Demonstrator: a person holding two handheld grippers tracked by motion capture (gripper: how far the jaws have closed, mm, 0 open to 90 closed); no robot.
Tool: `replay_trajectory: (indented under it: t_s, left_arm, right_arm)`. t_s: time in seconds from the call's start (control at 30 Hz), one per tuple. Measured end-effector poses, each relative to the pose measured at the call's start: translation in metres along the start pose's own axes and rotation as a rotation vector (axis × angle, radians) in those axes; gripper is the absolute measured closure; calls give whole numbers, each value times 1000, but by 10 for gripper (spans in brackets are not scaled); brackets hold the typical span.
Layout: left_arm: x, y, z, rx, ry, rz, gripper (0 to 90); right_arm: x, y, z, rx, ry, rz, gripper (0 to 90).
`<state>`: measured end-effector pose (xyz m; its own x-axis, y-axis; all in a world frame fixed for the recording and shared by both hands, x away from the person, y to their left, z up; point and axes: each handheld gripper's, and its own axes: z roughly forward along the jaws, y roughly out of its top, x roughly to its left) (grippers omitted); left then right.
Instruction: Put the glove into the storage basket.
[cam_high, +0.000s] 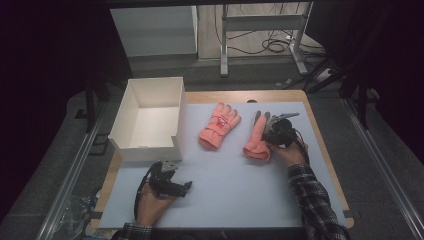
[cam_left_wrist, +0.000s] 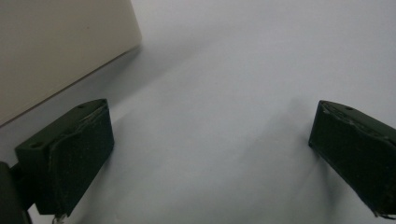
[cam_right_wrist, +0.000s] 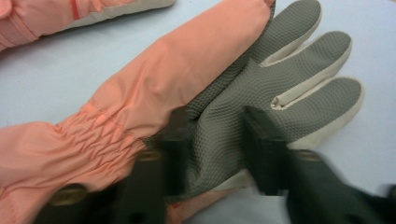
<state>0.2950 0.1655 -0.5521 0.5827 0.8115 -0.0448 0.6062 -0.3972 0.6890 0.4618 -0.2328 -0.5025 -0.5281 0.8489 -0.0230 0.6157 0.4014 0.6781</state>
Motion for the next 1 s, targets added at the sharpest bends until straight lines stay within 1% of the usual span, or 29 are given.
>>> replay_trajectory:
  t_s: [0.03,0.1,0.17,0.2,0.23,0.3,0.33,0.37,0.4,0.47,0.57,0.73,0.83,0.9,0.93,0.97,1.0]
  left_arm:
    - [0,0,0,0,0,0,1]
    - [0,0,0,0,0,0,1]
    - [0,0,0,0,0,0,1]
    - [0,0,0,0,0,0,1]
    - [0,0,0,0,0,0,1]
    - [0,0,0,0,0,0,1]
    - [0,0,0,0,0,0,1]
    - [0,0,0,0,0,-1,1]
    - [0,0,0,0,0,-1,1]
    - [0,0,0,0,0,0,1]
    - [0,0,0,-2,1,-1,1]
    - [0,0,0,-1,0,-1,1]
    - [0,0,0,-1,1,-1,2]
    - [0,0,0,-1,1,-1,2]
    - [0,0,0,-1,0,-1,2]
    - [0,0,0,-1,0,-1,2]
    - [0,0,0,-1,1,-1,2]
  right_arm:
    - [-1,-1,0,-3,4,12,722]
    - [-1,-2,-1,-6,13,13,811]
    - [0,-2,-2,-6,13,10,857]
    - [0,-2,-2,-6,13,10,857]
    - [0,-2,-2,-15,14,13,877]
    - [0,-2,-3,-21,17,16,881]
    - [-1,-2,-4,-27,22,21,884]
    - [-2,-2,-8,-42,35,38,887]
    - [-2,-2,-8,-42,35,38,887]
    - [-1,-1,-13,-57,60,49,887]
    - [5,1,-22,-67,76,25,887]
    - [13,5,-35,-88,100,23,887]
    - [20,7,-44,-100,120,24,888]
    - [23,7,-46,-104,128,28,888]
    - [28,7,-51,-108,149,39,887]
    - [28,7,-51,-108,149,39,887]
    - [31,6,-53,-113,164,47,887]
